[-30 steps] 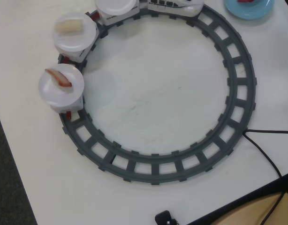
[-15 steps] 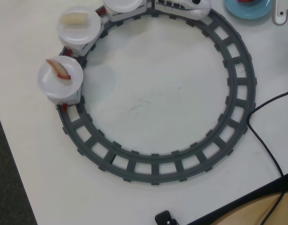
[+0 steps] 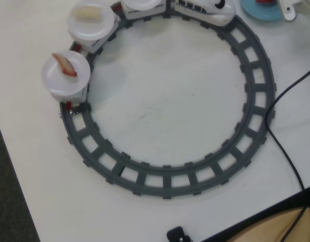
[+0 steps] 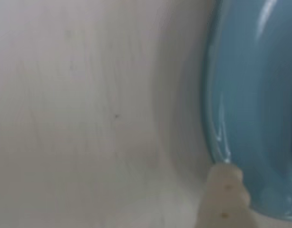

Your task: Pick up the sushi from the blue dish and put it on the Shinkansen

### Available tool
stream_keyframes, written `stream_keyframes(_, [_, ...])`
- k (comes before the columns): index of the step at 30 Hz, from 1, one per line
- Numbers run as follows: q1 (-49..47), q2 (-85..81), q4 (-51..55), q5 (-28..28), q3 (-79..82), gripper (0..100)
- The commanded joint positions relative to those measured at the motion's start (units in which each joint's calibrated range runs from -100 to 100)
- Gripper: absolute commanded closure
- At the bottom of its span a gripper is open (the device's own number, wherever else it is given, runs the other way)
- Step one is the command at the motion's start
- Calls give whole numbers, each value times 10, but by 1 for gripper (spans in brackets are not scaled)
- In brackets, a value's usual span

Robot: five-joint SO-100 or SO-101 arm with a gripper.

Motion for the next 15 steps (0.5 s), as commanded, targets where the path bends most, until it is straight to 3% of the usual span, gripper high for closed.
stream_keyframes(1, [0,0,3,15,-37,59])
stream_keyframes(15, [-13,10,-21,44,-60,59])
